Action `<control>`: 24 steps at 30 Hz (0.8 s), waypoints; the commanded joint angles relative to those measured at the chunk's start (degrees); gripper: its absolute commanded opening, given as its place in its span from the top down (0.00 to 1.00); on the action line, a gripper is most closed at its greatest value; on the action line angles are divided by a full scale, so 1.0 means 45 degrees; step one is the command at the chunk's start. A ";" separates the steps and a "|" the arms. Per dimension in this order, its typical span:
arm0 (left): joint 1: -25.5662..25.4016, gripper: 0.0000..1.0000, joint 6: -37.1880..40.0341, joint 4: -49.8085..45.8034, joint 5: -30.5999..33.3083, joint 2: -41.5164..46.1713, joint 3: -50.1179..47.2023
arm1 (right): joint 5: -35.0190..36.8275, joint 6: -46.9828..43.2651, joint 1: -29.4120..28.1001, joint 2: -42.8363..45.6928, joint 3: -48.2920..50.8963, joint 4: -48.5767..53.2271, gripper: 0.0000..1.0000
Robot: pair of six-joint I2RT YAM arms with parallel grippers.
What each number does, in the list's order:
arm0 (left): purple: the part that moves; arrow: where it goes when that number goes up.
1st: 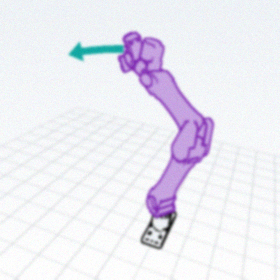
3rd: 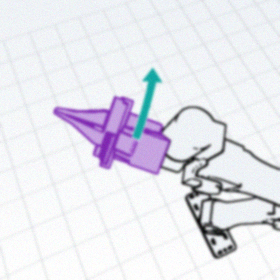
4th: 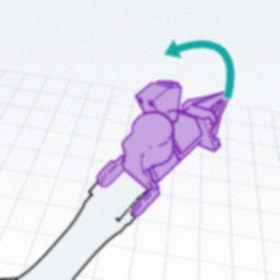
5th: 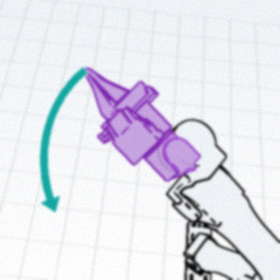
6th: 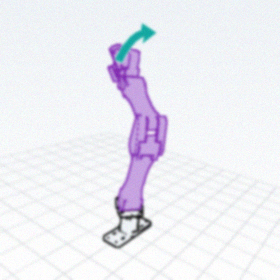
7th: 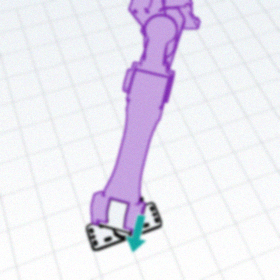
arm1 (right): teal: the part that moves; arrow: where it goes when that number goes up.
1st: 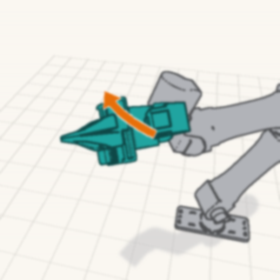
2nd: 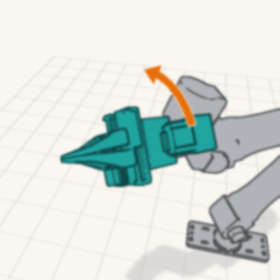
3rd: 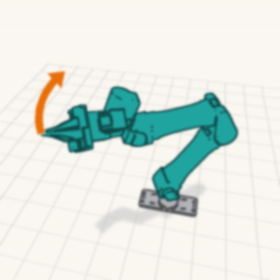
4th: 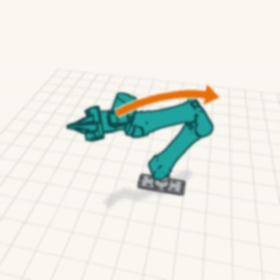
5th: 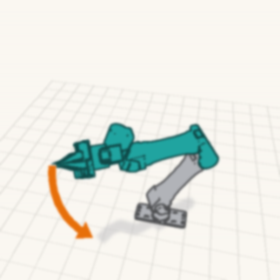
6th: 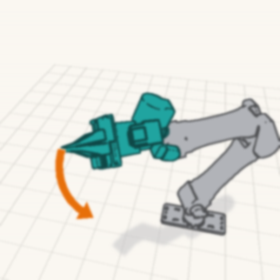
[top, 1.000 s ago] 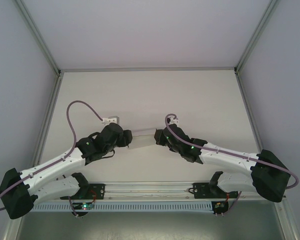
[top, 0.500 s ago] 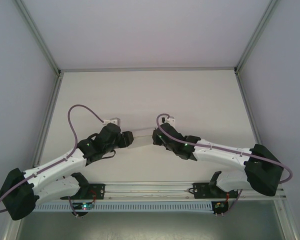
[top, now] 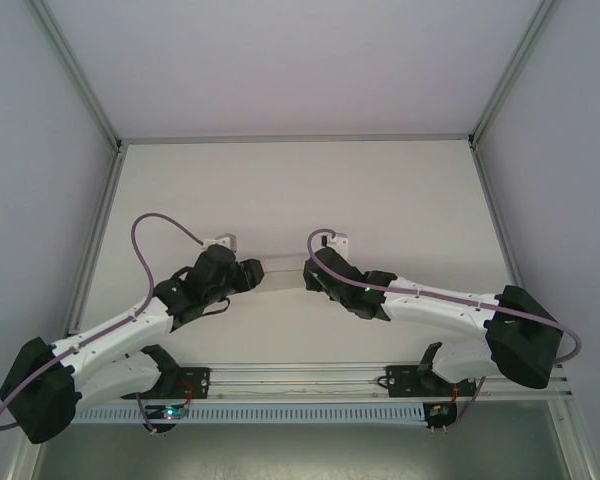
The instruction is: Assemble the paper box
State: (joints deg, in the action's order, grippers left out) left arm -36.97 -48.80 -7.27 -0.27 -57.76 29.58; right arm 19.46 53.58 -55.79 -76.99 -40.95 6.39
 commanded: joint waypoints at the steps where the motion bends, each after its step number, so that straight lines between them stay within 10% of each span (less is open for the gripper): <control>1: 0.0609 0.50 -0.0208 -0.0326 0.0154 -0.0208 -0.0662 | -0.0361 -0.0442 -0.0059 -0.1398 0.1309 0.5613 0.81; 14: 0.1538 0.57 -0.0811 0.0241 -0.0187 -0.0514 -0.1977 | -0.0193 -0.0842 0.0260 -0.1425 0.1287 0.5721 0.82; 24: 0.1827 1.00 -0.1936 0.0036 -0.0525 -0.0804 -0.2446 | -0.0333 -0.0911 0.0540 -0.1387 0.1531 0.5407 0.84</control>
State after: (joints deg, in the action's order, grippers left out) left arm -31.33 -54.35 6.22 -7.73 -58.52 22.20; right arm 18.98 50.98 -55.51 -77.84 -41.56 6.20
